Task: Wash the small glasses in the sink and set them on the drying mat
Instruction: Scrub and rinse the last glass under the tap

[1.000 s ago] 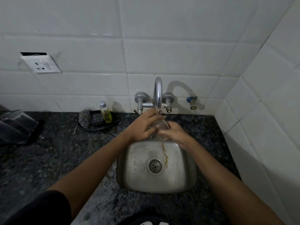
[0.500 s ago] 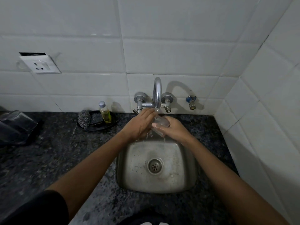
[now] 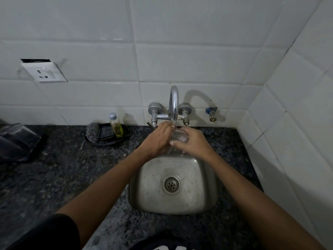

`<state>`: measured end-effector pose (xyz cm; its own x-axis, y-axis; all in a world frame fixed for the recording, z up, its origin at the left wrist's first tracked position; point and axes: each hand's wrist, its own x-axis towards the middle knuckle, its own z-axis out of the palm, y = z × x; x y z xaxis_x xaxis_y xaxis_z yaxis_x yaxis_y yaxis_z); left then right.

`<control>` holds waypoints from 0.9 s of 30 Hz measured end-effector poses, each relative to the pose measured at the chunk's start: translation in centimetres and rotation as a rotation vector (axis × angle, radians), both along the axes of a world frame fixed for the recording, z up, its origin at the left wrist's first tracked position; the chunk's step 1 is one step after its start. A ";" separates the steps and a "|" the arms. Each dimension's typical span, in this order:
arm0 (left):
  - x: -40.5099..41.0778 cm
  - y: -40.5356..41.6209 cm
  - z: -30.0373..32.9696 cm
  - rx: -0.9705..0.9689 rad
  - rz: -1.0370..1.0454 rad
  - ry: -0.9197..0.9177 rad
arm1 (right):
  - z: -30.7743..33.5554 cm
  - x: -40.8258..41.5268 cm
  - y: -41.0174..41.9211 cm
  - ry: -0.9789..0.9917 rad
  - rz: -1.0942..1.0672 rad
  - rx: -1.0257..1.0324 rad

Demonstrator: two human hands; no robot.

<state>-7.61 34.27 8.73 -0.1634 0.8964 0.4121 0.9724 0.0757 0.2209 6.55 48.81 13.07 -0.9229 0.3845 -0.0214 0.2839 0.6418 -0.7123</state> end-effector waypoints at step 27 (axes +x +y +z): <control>-0.5 0.1 1.1 0.054 0.041 -0.012 | 0.2 0.0 -0.4 0.118 -0.065 -0.275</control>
